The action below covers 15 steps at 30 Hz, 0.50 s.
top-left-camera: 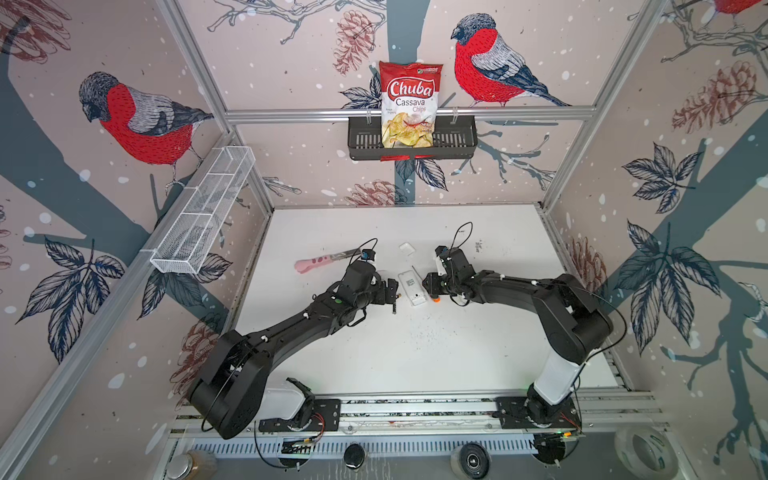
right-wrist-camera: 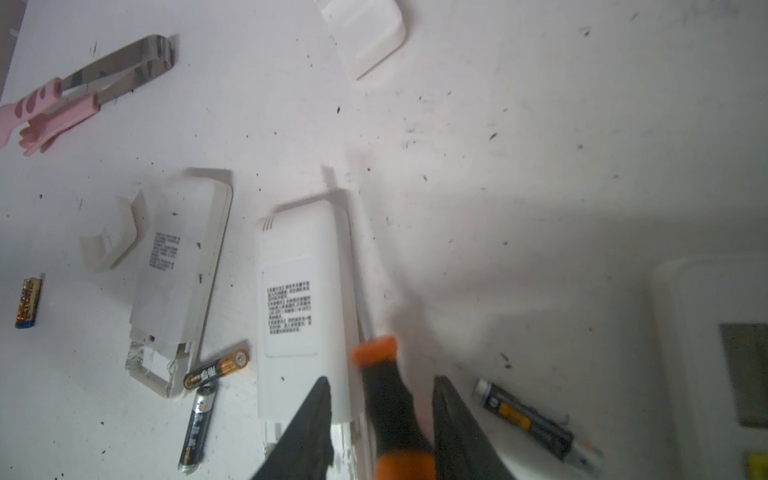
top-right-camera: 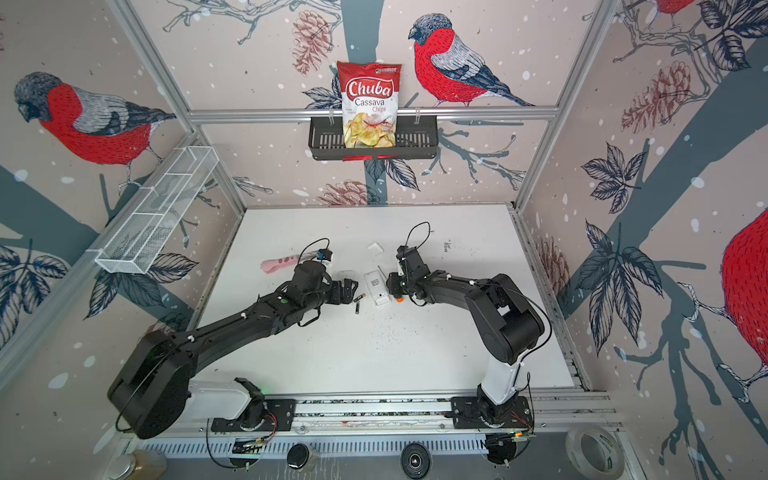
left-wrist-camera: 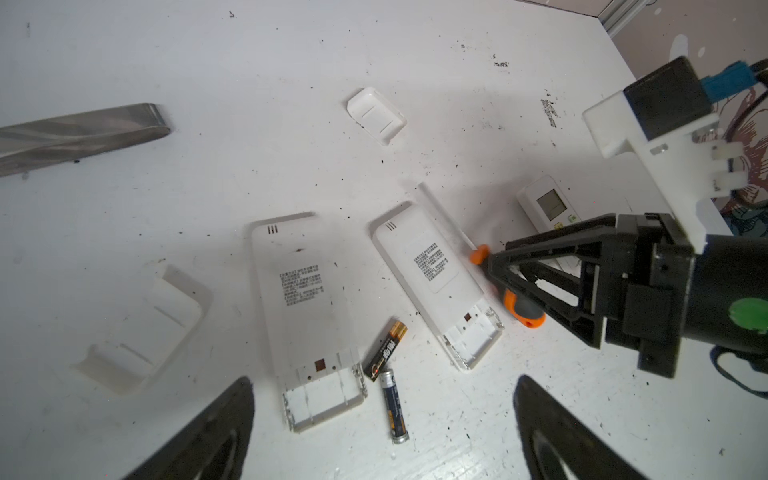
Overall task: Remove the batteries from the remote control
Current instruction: 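Set the screwdriver down with the right gripper while the left gripper rises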
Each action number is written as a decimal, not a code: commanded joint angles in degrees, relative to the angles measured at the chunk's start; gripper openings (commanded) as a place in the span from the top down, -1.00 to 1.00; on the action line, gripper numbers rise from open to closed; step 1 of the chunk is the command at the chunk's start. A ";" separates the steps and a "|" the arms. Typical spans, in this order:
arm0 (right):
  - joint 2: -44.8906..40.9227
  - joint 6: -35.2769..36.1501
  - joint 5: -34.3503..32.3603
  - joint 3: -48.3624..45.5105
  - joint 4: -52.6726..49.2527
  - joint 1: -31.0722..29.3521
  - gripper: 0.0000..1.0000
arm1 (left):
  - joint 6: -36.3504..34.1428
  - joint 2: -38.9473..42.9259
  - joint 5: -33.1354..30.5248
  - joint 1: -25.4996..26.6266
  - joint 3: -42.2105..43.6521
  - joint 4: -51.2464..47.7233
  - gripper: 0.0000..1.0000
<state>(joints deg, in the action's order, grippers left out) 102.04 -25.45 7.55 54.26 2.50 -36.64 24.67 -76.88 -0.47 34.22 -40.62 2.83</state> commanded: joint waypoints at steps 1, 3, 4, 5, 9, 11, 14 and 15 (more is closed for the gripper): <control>-0.21 -0.30 -0.87 -0.75 0.58 -0.62 0.00 | 0.31 -0.20 -0.63 -0.03 0.01 2.09 -0.92; -1.06 -0.33 -0.88 -0.99 0.45 -0.79 -0.07 | 0.30 -0.42 -0.50 -0.03 -0.40 2.04 -0.92; -1.64 -0.30 -0.87 -1.02 0.27 -0.79 -0.11 | 0.17 -0.54 -0.37 -0.03 -0.74 1.94 -0.92; -2.47 -0.31 -0.95 -1.06 0.05 -0.80 -0.14 | 0.12 -0.71 -0.31 -0.03 -1.24 1.58 -0.92; -6.94 0.11 -1.47 -1.22 -1.84 -0.79 -0.25 | -0.41 -1.59 -0.45 -0.03 -3.72 0.24 -0.92; -9.05 0.77 -1.99 -0.75 -3.73 -0.71 -0.28 | -0.41 -1.94 -0.33 -0.03 -4.60 0.13 -0.92; -12.59 2.37 -3.83 0.20 -8.48 -0.37 -0.38 | -0.32 -2.80 0.53 -0.03 -5.79 0.83 -0.92; -13.62 2.89 -4.83 0.41 -10.20 -0.20 -0.42 | -0.34 -3.33 0.83 -0.03 -6.31 0.92 -0.92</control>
<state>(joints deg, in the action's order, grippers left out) 90.50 -24.93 5.76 53.91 -2.39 -37.10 24.99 -79.50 -0.36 34.22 -45.80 2.76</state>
